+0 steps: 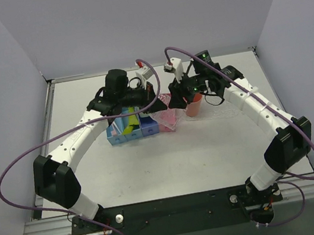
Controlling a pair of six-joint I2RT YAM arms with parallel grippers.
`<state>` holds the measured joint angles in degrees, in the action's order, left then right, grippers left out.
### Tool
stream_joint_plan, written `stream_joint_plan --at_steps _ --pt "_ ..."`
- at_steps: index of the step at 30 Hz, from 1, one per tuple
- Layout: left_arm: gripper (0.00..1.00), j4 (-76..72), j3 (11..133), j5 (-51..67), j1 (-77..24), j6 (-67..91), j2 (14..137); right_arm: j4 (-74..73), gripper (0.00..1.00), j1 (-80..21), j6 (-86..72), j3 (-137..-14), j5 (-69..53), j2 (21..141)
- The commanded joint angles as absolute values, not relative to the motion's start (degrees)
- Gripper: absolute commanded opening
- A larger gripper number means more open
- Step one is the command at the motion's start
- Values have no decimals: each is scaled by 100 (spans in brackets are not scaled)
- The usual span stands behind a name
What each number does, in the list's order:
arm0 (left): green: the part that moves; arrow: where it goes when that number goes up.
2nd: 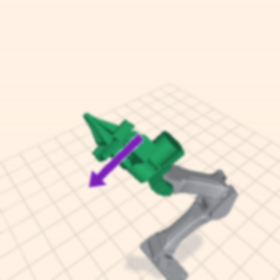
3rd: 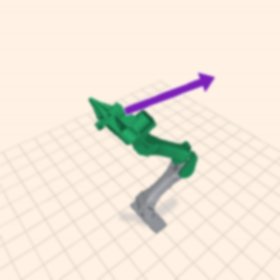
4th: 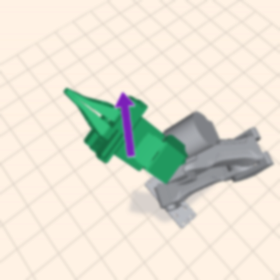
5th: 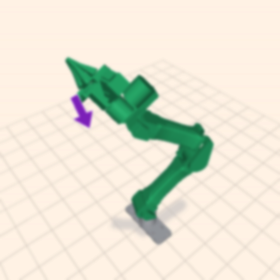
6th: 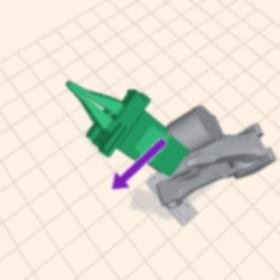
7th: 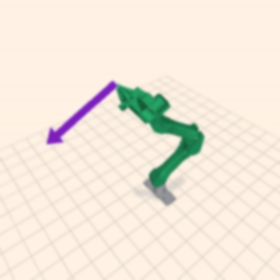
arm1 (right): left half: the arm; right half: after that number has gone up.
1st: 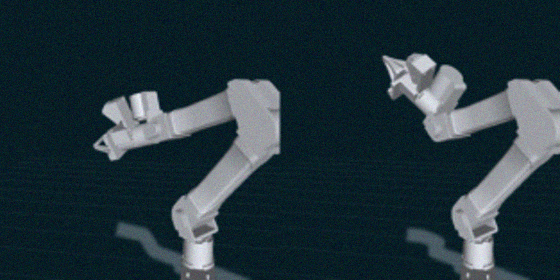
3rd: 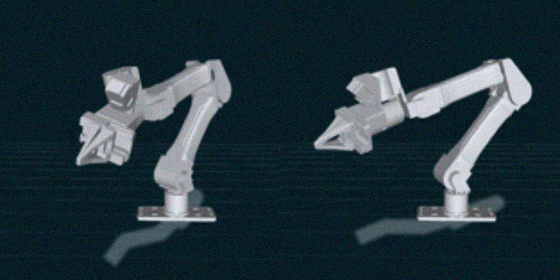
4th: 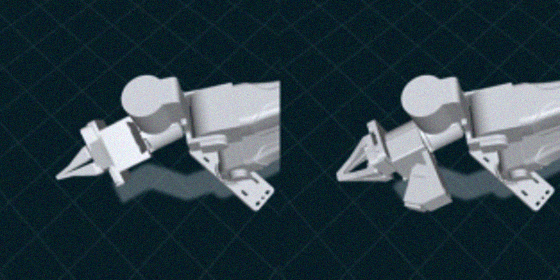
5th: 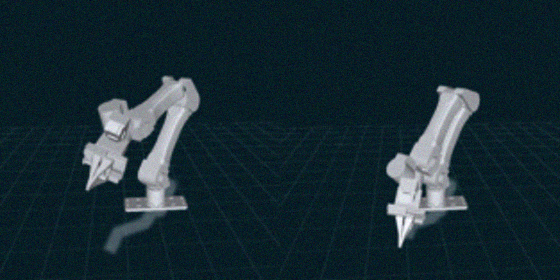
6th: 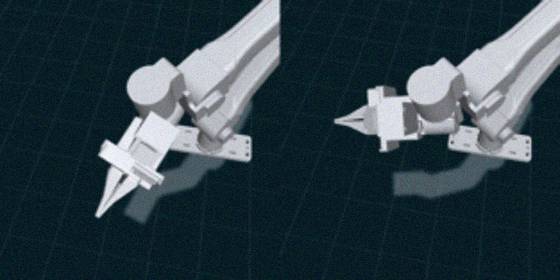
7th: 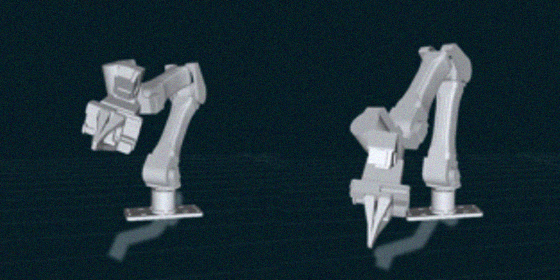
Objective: Prepare toiletry sets of a toothbrush and toothpaste on the tray
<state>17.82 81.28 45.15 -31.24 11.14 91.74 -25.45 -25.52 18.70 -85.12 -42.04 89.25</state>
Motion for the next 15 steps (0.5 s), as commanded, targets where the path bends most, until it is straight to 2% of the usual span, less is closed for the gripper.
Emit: stream_joint_plan --at_steps 1,2,6,9,15 --pt "0 873 7981 3930 -3129 1598 8834 -2206 47 -2339 1302 -8780 -3868 8649" --pt "0 740 7867 3807 -3120 1678 8763 -2171 50 -2251 935 -8789 -3841 8561" --pt "0 186 7586 2929 -3120 1968 8394 -1794 51 -1557 -428 -8824 -3771 8473" --pt "0 -289 7427 2455 -3120 2144 8087 -1889 50 -1213 -869 -8824 -3288 8560" --pt "0 -282 7243 1443 -3120 2224 7577 -2258 45 -1002 -1124 -8772 -2621 8850"
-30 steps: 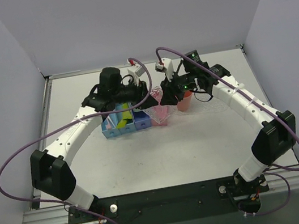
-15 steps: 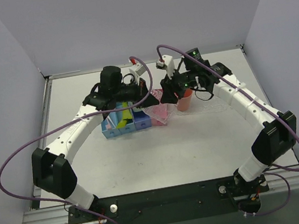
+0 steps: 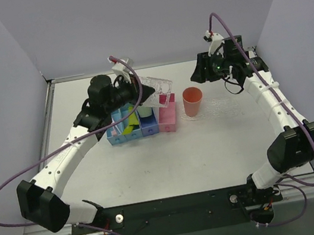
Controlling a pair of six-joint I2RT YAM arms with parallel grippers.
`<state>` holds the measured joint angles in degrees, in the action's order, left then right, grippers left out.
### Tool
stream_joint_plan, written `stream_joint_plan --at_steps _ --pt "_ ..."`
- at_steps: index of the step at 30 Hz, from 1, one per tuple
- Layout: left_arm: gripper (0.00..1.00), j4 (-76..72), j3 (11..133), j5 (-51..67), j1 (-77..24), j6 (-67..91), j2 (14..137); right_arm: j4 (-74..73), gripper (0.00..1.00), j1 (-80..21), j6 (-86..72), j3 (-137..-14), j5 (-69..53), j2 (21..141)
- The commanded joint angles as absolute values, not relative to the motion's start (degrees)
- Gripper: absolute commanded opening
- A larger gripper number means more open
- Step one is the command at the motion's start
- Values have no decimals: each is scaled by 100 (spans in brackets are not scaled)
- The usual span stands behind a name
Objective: Prepare toiletry sets of a toothbrush and toothpaste on the tray
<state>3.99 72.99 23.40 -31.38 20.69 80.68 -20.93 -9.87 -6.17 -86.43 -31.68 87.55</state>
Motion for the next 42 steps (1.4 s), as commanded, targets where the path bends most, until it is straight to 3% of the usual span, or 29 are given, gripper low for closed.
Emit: stream_joint_plan --at_steps 1,10,24,42 --pt "0 -264 7216 1328 -3120 2276 7454 -2294 43 -976 -1203 -8763 -2532 8877" --pt "0 -237 6768 580 -3120 2855 7032 -2680 36 -923 -1213 -8763 -1434 9448" --pt "0 -325 6688 554 -3129 3059 7101 -2804 30 -1037 -1081 -8930 -1319 10257" --pt "0 -246 6653 563 -3129 3076 7093 -3217 15 -1371 -1064 -9246 -958 10521"
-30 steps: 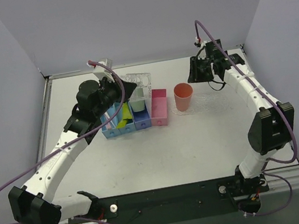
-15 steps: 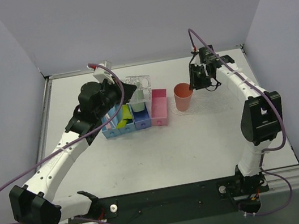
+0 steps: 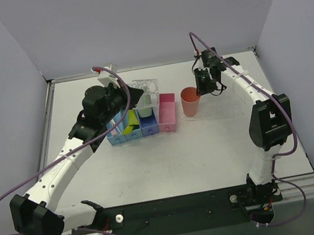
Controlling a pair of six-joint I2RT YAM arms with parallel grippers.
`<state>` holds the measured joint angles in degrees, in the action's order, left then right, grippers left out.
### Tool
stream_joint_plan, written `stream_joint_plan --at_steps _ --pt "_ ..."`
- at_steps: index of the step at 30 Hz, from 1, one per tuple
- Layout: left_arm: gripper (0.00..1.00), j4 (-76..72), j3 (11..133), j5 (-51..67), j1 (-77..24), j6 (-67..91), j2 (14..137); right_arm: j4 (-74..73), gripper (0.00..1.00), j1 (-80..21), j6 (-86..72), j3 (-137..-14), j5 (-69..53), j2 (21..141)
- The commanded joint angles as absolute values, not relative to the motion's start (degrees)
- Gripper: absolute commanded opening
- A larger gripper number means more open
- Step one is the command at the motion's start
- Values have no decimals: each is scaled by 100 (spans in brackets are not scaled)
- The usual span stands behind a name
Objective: Prepare toiletry sets of a toothbrush and toothpaste on the tray
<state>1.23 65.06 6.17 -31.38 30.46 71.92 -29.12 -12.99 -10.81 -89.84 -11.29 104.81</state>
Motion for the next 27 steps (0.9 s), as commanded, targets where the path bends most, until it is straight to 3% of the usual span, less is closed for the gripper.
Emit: stream_joint_plan --at_steps 1,27 --pt "0 -246 6636 545 -3129 3076 7093 -3243 15 -1397 -1055 -9263 -949 10547" --pt "0 -202 6442 475 -3129 3129 6899 -3392 8 -1600 -1107 -9448 -976 10854"
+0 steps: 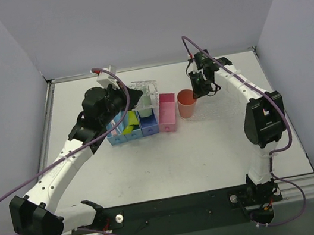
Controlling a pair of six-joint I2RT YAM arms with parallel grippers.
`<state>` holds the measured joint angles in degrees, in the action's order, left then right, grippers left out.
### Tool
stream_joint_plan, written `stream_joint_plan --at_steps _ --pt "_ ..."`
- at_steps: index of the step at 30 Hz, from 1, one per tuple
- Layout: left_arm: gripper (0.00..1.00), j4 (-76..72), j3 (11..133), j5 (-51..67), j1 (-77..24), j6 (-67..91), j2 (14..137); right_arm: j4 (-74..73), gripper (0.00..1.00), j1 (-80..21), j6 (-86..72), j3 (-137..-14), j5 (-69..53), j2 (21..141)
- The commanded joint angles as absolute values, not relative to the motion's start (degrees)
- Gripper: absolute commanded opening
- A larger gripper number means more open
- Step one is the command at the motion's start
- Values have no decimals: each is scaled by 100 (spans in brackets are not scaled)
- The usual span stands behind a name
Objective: Prepare toiletry sets of a toothbrush and toothpaste on the tray
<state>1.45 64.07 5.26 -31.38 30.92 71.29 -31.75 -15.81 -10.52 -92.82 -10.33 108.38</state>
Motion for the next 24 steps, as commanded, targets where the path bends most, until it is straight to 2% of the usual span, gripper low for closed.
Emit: stream_joint_plan --at_steps 1,3,9,13,16,24 --pt "0 -202 6442 475 -3129 3129 6891 -3384 8 -1608 -1107 -9448 -976 10854" --pt "0 -202 6442 466 -3129 3129 6882 -3384 9 -1600 -1116 -9457 -967 10854" --pt "0 -220 6434 475 -3129 3138 6882 -3392 20 -1608 -1151 -9466 -905 10793" --pt "0 -246 6451 448 -3129 3155 6899 -3366 38 -1591 -1186 -9536 -879 10679" --pt "0 -272 6495 422 -3120 3217 6926 -3349 47 -1573 -1239 -9641 -844 10556" --pt "0 -211 6837 474 -3103 3358 7154 -3287 50 -1485 -1310 -9958 -922 9880"
